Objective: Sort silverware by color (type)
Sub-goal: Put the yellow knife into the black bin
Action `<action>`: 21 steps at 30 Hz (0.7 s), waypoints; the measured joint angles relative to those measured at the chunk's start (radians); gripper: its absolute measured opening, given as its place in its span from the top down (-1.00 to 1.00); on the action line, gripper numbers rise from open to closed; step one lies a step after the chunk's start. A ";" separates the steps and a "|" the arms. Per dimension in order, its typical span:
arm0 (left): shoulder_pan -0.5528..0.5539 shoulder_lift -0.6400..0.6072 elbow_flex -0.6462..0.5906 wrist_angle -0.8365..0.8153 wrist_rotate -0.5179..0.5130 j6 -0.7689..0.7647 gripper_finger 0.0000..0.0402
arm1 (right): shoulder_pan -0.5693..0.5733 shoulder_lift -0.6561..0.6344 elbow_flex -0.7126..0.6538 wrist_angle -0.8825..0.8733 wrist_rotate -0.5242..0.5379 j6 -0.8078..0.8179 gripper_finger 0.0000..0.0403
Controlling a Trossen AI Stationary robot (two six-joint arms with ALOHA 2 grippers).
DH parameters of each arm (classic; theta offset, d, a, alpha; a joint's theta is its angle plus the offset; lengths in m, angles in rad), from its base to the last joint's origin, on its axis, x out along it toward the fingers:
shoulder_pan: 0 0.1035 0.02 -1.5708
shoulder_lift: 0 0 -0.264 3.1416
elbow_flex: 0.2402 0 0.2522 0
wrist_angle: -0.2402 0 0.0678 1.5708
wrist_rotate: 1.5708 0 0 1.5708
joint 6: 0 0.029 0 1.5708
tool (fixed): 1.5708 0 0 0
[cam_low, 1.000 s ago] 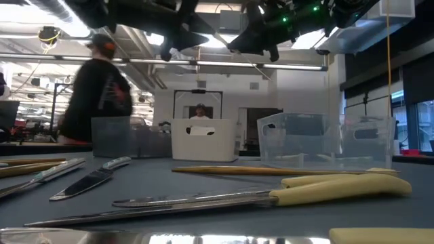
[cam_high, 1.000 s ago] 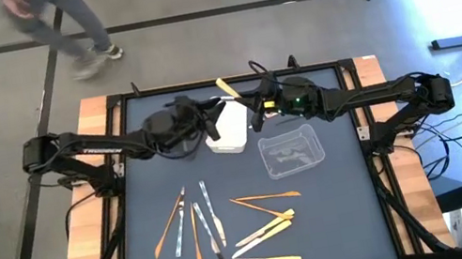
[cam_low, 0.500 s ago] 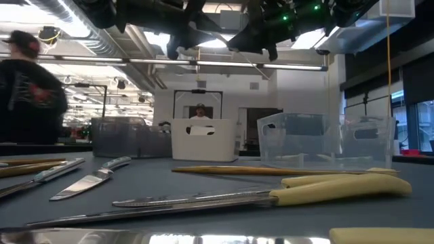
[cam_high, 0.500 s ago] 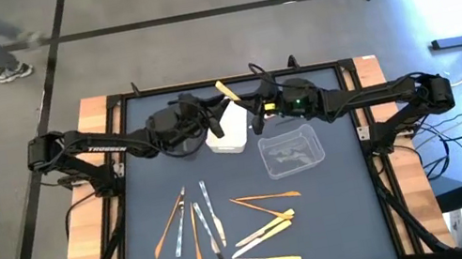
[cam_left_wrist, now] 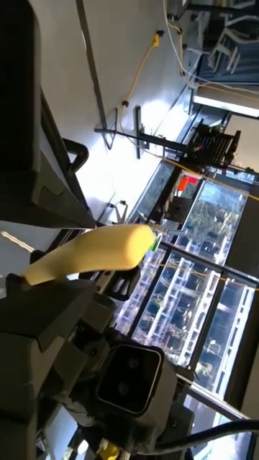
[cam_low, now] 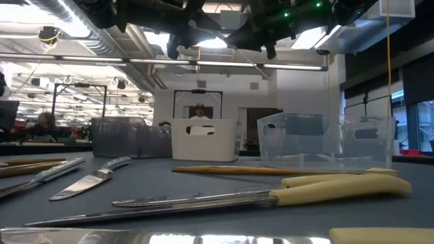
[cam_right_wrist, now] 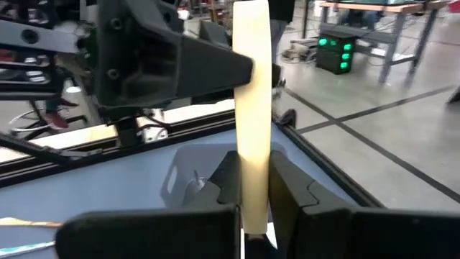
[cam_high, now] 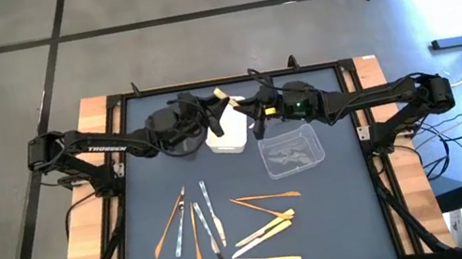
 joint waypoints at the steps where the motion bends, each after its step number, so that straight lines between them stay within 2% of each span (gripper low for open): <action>1: 0.000 0.000 0.000 0.000 0.000 0.000 0.41 | 0.000 0.000 0.000 0.000 -0.006 0.000 0.87; 11: 0.000 0.000 0.000 -0.001 0.002 0.003 0.42 | 0.000 0.000 0.000 0.000 -0.007 0.000 0.87; 21: -0.002 0.000 0.001 0.001 0.025 -0.002 0.69 | 0.000 0.001 0.000 -0.001 -0.007 -0.006 0.87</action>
